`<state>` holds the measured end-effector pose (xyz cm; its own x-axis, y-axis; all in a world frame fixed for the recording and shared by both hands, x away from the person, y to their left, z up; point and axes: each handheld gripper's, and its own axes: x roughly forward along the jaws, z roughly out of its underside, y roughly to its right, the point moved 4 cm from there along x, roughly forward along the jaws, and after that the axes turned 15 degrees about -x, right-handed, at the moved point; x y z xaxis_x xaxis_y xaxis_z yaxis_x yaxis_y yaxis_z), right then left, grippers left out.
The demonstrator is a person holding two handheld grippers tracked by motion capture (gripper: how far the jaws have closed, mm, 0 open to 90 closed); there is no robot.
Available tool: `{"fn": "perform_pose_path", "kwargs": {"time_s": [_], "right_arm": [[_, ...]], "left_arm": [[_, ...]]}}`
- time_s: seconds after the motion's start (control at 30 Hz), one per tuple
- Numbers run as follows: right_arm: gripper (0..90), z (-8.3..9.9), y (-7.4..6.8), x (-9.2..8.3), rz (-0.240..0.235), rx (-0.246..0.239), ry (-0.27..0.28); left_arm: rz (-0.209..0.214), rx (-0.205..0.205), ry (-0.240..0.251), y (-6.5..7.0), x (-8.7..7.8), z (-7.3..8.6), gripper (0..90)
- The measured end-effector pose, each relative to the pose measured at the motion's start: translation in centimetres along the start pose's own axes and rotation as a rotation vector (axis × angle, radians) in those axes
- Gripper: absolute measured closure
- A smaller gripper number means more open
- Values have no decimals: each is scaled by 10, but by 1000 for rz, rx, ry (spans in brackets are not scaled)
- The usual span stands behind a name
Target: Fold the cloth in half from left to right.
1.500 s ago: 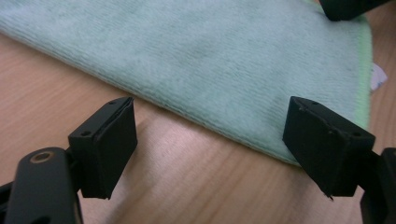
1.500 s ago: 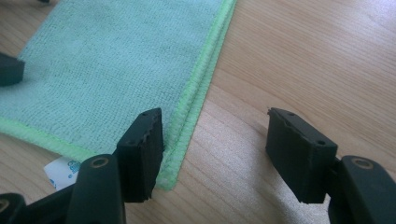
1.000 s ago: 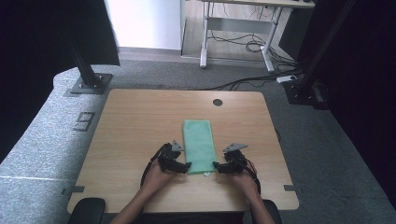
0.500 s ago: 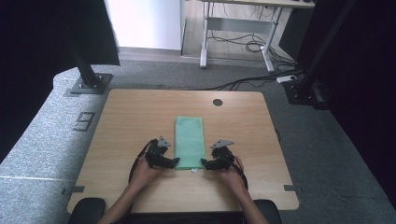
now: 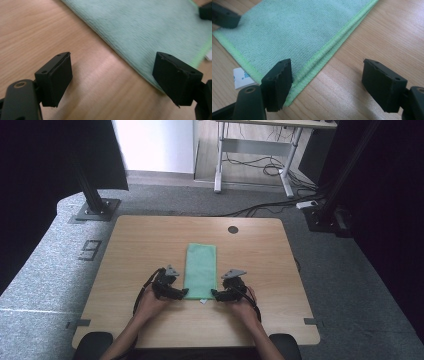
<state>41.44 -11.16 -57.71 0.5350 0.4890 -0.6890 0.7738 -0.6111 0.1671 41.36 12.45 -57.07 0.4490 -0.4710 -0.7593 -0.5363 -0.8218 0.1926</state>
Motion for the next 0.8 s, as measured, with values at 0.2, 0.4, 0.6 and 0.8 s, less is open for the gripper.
{"fn": "perform_pose_path", "kwargs": {"time_s": [0.2, 0.4, 0.6, 0.8], "right_arm": [[238, 0, 0, 0, 0, -1, 7], [229, 1, 1, 0, -2, -3, 10], [240, 0, 2, -1, -5, -3, 5], [212, -2, 3, -14, -18, -17, 3]], "left_arm": [[6, -8, -13, 1, -2, 4, 160], [8, -1, -1, 1, -1, 5, 146], [65, -19, 25, 0, -4, 3, 144], [82, -7, 69, 5, -26, 1, 135]]}}
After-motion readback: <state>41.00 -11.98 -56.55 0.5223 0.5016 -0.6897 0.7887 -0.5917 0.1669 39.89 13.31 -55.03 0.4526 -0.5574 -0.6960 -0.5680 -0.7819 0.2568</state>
